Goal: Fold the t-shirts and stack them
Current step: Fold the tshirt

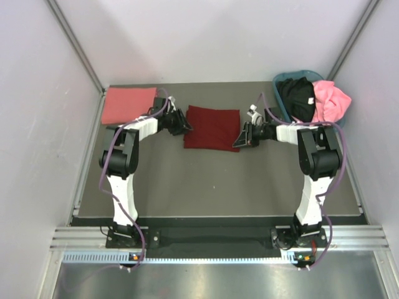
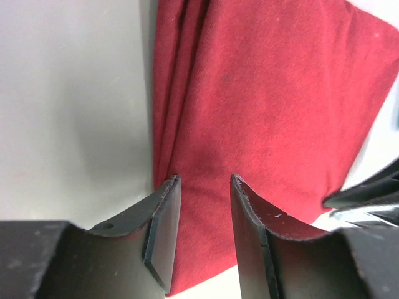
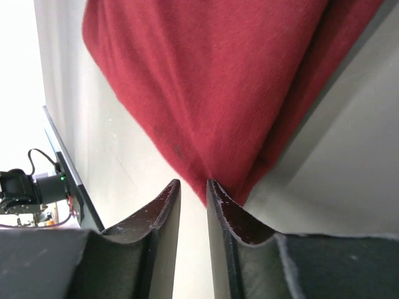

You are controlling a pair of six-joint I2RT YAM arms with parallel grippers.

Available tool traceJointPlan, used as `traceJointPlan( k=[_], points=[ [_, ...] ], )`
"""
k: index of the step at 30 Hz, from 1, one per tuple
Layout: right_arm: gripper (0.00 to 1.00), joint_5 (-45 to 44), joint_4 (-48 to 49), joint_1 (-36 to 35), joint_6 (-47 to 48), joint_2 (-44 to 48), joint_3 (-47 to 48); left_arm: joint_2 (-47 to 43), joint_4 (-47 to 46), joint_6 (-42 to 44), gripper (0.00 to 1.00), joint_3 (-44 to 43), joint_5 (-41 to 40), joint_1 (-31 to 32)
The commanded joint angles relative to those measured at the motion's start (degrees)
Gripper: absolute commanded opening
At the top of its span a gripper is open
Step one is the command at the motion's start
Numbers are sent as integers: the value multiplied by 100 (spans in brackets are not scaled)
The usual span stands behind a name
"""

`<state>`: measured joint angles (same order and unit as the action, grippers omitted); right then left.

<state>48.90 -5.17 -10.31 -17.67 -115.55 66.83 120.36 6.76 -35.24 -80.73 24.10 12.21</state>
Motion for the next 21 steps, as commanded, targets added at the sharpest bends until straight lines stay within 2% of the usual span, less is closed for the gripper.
traceJointPlan(
  k=[1,6,9,16,21],
  points=[
    [25,-92,-230,81,159,515,23,-442,562,281,44,-162,-379,-25],
    [28,-57,-55,81,-113,429,505,-636,922,501,44,-277,-546,-25],
    [28,57,121,73,-298,139,891,-645,1029,589,43,-198,-345,-8],
    [29,225,472,169,-736,-608,1877,-996,669,607,42,180,-151,247],
    [28,49,638,283,-992,-1293,2308,-1251,554,413,42,663,-555,291]
  ],
)
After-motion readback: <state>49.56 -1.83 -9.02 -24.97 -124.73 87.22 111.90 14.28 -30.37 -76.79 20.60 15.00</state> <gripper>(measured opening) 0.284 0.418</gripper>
